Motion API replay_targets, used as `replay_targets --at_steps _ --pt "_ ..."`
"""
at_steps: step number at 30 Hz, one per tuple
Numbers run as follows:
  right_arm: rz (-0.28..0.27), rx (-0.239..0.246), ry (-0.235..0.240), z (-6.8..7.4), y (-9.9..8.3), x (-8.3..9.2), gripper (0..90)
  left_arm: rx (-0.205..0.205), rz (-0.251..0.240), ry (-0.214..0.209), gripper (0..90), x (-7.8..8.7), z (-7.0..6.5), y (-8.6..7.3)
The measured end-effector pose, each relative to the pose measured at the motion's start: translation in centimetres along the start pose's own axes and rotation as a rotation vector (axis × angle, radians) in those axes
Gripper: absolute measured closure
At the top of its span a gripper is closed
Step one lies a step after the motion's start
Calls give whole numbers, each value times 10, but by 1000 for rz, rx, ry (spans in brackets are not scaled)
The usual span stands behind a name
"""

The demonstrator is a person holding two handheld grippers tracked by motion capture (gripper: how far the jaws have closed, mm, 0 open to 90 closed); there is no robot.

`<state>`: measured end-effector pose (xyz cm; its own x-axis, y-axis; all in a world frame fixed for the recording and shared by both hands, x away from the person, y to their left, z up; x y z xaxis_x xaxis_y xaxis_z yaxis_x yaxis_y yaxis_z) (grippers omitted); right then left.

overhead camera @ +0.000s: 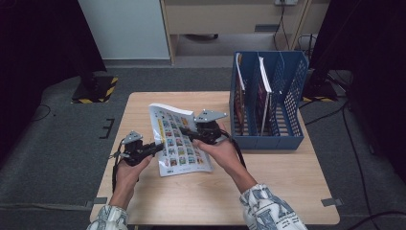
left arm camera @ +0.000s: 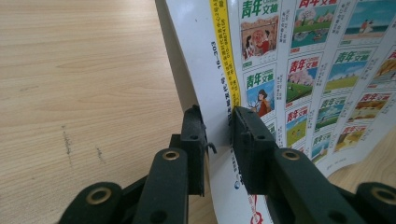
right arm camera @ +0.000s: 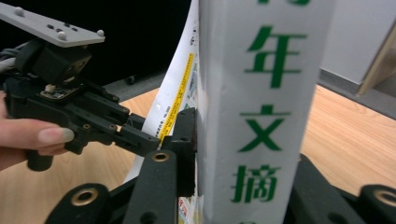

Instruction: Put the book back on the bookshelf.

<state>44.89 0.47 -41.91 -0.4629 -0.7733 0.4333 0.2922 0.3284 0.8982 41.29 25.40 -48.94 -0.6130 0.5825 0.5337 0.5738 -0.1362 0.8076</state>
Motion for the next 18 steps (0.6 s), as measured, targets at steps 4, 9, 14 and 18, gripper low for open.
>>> replay_targets --at_steps 4,9,14,18 --pt "12 5 14 0 0 1 652 -9 -7 4 741 1 -2 1" --pt "13 -4 5 -1 -1 -3 669 -21 -6 3 743 2 -3 1" --pt "26 -5 6 -2 -2 -7 696 -26 -3 5 743 2 -3 1" --pt "35 -4 -8 -1 -4 -10 732 -28 -5 6 744 2 -4 1"
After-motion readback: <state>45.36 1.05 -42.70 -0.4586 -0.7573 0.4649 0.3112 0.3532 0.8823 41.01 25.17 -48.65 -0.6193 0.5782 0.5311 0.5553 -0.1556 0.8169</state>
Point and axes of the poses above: each handheld gripper's, and its own axes: x roughly backward along the jaws, y roughly out of its top, z roughly to its left, the point moved 2 cm from there along -x, roughly forward along the jaws, and after that the axes turned 3 degrees about z, right-handed, at the moved point
